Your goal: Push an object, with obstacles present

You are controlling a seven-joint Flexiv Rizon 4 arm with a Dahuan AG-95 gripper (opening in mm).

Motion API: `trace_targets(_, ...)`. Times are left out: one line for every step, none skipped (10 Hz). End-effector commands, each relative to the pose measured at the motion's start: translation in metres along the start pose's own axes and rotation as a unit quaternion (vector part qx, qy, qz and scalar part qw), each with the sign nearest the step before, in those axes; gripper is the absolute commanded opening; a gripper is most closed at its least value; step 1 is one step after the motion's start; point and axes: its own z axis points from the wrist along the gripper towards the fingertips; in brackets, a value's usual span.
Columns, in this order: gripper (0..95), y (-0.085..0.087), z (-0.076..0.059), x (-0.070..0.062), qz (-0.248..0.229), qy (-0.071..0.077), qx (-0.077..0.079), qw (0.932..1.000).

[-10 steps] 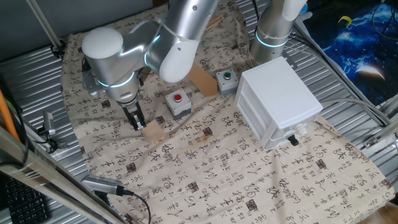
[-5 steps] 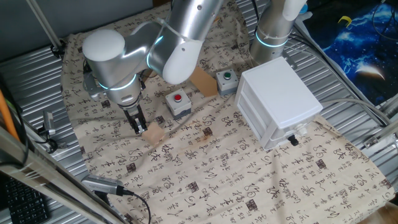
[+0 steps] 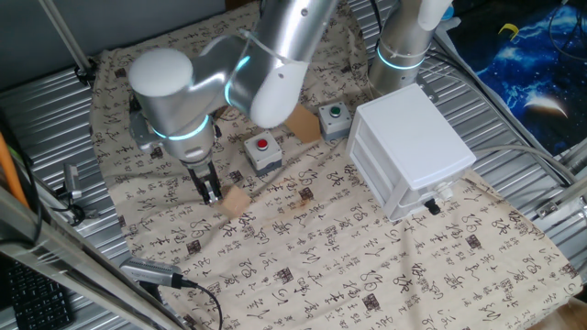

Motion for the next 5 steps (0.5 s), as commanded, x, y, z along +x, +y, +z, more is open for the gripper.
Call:
trace_targets(0.0, 0.009, -0.002, 0.002, 0.006, 0.0, 0.001, 1.0)
trace_targets(0.0, 0.015, -0.004, 0.003, 0.01, 0.0, 0.001, 1.0)
trace_targets(0.0, 0.021, -0.005, 0.005, 0.014, -0.001, 0.002, 0.9999)
trace_targets(0.0, 0.027, -0.005, 0.007, 0.017, -0.002, 0.002, 0.9998)
trace_targets(0.0, 0.028, -0.004, 0.007, 0.013, -0.003, 0.003, 0.9999)
